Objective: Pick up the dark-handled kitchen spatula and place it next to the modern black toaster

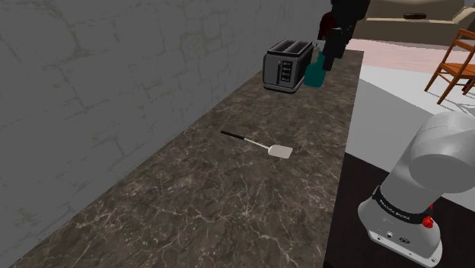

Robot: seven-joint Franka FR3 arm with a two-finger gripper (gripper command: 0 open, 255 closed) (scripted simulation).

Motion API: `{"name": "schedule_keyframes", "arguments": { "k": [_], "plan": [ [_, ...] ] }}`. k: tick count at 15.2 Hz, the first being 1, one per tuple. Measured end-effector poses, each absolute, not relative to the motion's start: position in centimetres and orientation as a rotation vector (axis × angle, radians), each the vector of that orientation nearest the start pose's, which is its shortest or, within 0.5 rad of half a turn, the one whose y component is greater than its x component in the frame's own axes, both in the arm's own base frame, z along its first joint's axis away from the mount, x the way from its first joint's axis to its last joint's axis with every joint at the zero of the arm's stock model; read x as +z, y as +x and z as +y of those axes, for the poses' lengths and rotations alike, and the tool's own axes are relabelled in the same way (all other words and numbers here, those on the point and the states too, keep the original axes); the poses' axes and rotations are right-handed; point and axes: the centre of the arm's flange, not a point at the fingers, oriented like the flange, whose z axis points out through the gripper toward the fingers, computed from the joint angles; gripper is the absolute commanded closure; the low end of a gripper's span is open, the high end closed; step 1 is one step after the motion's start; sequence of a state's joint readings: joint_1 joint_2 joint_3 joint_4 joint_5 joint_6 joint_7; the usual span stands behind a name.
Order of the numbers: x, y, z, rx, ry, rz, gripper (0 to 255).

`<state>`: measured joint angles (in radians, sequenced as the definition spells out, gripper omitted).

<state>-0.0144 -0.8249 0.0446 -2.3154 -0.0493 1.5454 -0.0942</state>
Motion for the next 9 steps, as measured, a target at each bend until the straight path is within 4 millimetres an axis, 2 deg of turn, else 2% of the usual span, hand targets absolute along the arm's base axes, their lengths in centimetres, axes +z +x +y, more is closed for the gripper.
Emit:
{"name": "schedule_keyframes", "arguments": {
  "k": [2,5,9],
  "plan": [
    [61.4,29.7,1.2,-0.082,-3.218,-0.179,0],
    [59.2,31.4,2.3,-0.083,-3.207,-0.202,0],
    [54.9,34.0,4.2,-0.085,-3.19,-0.237,0]
  ]
}}
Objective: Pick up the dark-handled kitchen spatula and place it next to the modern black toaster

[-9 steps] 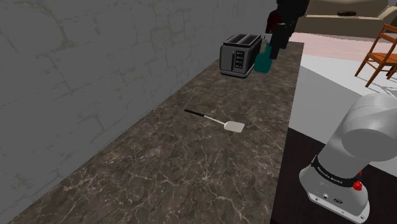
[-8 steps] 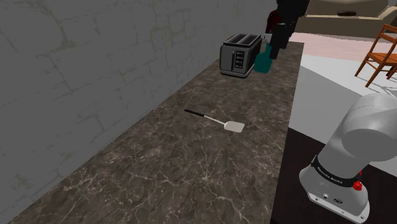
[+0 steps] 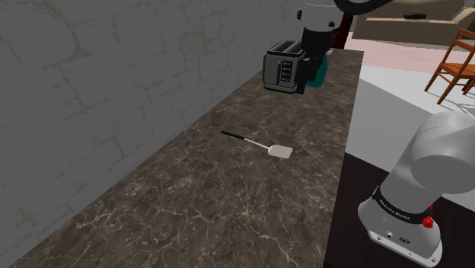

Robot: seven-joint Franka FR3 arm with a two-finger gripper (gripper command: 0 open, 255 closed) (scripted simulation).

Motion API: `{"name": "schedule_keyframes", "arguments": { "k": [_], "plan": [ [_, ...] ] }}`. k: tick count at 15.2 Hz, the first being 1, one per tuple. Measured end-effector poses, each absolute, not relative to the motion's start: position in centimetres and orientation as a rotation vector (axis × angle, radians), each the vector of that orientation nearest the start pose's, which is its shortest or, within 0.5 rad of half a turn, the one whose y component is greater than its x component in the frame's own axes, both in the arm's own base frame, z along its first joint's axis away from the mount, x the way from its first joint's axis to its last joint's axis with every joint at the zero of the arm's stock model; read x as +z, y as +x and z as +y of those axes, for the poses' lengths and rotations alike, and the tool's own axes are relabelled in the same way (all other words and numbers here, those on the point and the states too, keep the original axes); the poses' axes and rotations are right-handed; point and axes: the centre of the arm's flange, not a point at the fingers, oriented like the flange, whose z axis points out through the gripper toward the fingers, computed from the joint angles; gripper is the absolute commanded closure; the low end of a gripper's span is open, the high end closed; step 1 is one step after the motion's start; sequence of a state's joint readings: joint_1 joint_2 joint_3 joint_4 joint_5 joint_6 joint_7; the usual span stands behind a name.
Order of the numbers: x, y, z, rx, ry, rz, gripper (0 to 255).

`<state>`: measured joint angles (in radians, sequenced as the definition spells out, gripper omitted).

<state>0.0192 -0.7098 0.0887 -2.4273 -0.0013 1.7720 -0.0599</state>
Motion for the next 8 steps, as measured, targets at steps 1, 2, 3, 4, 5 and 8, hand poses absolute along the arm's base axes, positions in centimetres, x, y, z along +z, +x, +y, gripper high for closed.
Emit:
{"name": "schedule_keyframes", "arguments": {
  "k": [1,2,3,4,5,8],
  "plan": [
    [53.8,34.3,4.3,-0.087,-3.186,-0.246,0],
    [52.9,34.8,5.0,-0.088,-3.181,-0.254,0],
    [52.1,35.8,5.8,-0.089,-3.177,-0.262,0],
    [51.1,36.6,6.1,-0.089,-3.172,-0.271,0],
    [50.4,37.5,6.8,-0.091,-3.167,-0.28,0],
    [47.2,39.3,8.5,-0.092,-3.154,-0.305,0]
  ]
}}
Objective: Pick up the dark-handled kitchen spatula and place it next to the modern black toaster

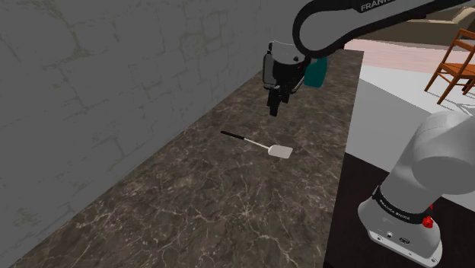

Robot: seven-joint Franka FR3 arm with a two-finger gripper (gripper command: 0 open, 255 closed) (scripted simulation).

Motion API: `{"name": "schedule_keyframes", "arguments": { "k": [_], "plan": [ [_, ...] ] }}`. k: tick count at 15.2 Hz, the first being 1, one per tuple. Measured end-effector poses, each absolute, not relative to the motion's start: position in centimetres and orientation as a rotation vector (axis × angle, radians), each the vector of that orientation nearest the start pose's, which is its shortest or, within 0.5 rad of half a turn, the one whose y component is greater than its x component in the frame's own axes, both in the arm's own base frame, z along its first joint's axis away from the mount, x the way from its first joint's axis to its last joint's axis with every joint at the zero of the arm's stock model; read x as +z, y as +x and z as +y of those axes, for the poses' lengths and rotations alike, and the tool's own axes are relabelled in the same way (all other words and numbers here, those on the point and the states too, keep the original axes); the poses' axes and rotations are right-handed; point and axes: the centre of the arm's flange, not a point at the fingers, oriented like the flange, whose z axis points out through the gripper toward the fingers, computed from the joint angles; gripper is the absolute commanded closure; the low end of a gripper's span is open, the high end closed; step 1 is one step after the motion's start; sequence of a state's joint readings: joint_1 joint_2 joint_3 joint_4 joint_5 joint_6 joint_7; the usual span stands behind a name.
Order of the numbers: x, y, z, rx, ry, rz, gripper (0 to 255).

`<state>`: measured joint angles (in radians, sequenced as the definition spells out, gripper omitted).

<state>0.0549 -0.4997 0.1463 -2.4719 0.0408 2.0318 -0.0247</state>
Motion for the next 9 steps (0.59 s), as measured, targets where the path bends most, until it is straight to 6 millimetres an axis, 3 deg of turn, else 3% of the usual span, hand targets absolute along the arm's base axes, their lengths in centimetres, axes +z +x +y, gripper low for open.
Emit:
{"name": "schedule_keyframes", "arguments": {
  "k": [9],
  "plan": [
    [38.8,44.5,13.5,-0.101,-3.112,-0.379,0]
  ]
}}
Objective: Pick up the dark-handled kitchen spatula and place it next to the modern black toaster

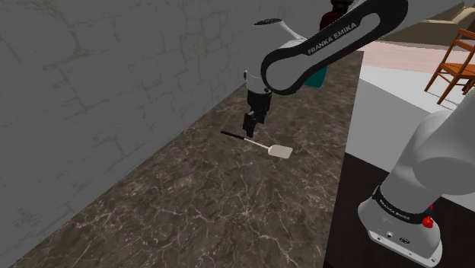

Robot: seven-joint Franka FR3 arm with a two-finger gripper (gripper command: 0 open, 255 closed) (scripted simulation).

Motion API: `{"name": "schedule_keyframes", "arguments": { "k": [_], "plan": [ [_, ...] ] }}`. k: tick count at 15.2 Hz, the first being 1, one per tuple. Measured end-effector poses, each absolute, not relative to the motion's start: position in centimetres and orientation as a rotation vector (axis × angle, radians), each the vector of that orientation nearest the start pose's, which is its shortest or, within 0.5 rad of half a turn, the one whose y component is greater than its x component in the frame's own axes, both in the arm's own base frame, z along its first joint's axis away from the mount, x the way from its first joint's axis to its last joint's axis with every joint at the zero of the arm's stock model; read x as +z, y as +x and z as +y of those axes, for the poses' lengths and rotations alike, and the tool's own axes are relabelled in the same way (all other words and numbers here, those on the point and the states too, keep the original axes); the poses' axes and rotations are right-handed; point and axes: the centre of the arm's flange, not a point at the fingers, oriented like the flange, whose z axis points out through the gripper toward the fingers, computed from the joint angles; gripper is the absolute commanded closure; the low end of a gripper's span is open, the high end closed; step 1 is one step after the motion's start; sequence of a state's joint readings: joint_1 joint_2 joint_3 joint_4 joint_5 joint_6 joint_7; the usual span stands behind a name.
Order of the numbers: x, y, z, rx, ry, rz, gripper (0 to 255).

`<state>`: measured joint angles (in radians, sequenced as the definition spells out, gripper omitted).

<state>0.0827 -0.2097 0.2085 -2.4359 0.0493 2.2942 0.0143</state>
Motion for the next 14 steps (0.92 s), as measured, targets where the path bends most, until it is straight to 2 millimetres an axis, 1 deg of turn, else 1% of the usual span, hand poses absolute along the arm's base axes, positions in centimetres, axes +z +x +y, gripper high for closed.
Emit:
{"name": "schedule_keyframes", "arguments": {
  "k": [2,5,8,10,14],
  "plan": [
    [37.4,45.0,13.9,-0.102,-3.109,-0.384,0],
    [35.8,45.1,14.1,-0.102,-3.108,-0.385,0],
    [34.3,45.3,13.9,-0.102,-3.108,-0.385,0],
    [34.0,45.3,14.1,-0.102,-3.108,-0.386,0],
    [33.9,45.3,14.1,-0.103,-3.107,-0.386,0]
  ]
}}
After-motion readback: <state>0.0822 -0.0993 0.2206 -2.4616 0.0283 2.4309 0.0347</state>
